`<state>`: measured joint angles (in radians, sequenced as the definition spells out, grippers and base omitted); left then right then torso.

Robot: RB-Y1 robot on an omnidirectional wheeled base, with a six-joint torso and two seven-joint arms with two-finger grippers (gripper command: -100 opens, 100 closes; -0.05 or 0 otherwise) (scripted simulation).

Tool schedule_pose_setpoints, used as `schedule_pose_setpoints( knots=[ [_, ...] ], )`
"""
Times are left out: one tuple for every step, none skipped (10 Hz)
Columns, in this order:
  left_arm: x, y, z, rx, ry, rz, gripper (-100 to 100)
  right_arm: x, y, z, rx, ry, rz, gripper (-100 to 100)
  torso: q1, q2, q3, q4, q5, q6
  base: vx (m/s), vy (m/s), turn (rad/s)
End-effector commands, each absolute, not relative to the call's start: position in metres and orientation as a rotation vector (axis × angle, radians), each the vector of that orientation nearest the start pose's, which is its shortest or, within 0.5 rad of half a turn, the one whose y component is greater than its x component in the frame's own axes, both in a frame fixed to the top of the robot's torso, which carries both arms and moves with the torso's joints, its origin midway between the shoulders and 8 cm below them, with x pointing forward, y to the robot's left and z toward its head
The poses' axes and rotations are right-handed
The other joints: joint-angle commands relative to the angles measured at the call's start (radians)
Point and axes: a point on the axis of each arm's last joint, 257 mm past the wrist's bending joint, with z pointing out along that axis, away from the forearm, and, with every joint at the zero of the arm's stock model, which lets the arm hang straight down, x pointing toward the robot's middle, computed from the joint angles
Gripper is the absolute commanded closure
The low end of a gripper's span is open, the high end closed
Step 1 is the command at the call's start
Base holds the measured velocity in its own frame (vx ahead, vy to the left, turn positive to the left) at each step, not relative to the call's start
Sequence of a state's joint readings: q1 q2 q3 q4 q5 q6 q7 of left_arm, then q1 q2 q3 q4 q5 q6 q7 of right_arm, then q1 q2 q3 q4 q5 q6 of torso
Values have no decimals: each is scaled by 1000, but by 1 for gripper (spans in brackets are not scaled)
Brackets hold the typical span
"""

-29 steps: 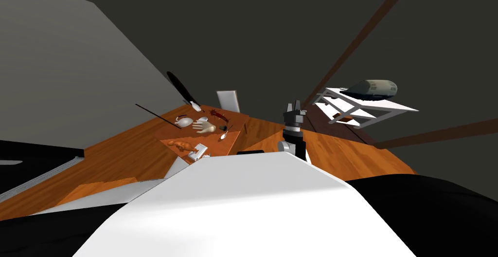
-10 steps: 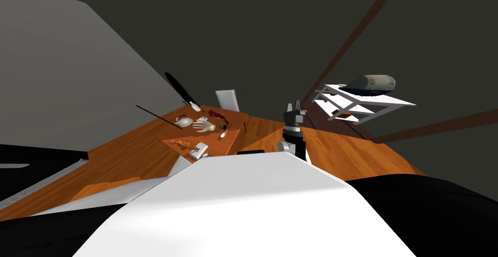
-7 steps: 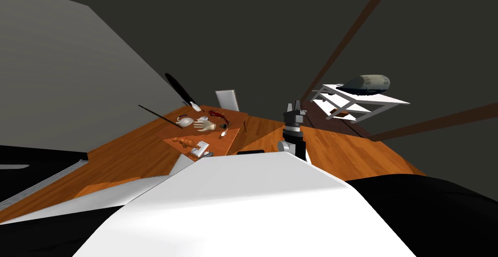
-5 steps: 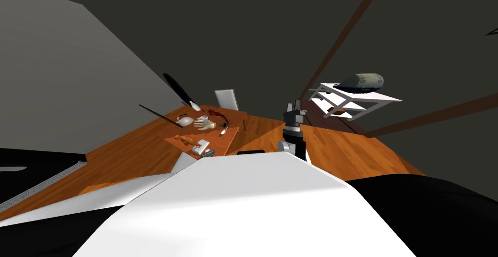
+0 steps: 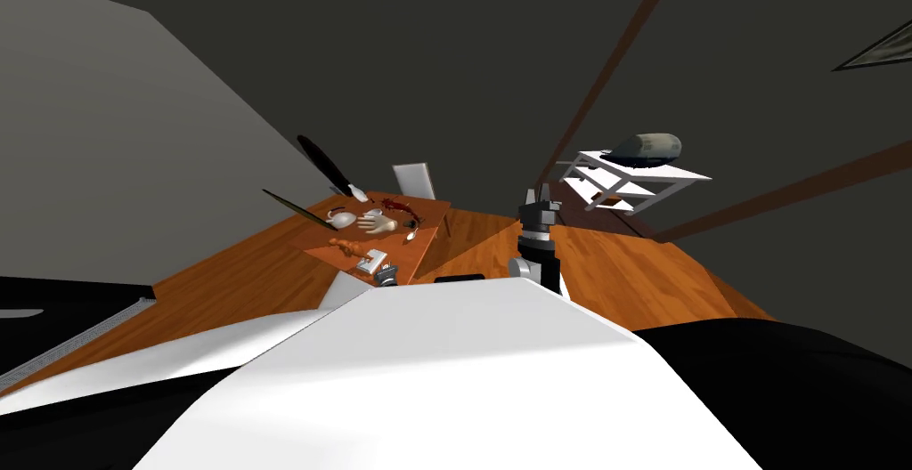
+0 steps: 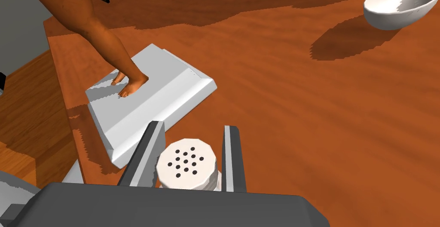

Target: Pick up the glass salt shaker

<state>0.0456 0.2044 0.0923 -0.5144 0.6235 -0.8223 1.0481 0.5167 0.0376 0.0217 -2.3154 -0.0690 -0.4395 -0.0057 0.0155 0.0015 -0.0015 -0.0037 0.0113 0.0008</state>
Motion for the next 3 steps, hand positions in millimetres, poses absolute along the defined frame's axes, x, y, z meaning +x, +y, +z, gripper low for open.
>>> schedule_pose_setpoints(
  knots=[
    [321, 483, -482, -2063, -208, -1424, 100, 345, -286, 23, 764, 562, 1358, 0, 0, 0, 0, 0, 0, 0, -119, -12, -42],
    [317, 482, -482, -2059, -210, -1428, 100, 345, -286, 23, 764, 562, 1358, 0, -1, 0, 0, 0, -1, -1, -43, -4, -5],
    [317, 482, -482, -2062, -206, -1425, 0, 345, -286, 23, 764, 562, 1358, 0, 0, -4, -2, -1, -1, -1, -9, -1, 1]
  ],
)
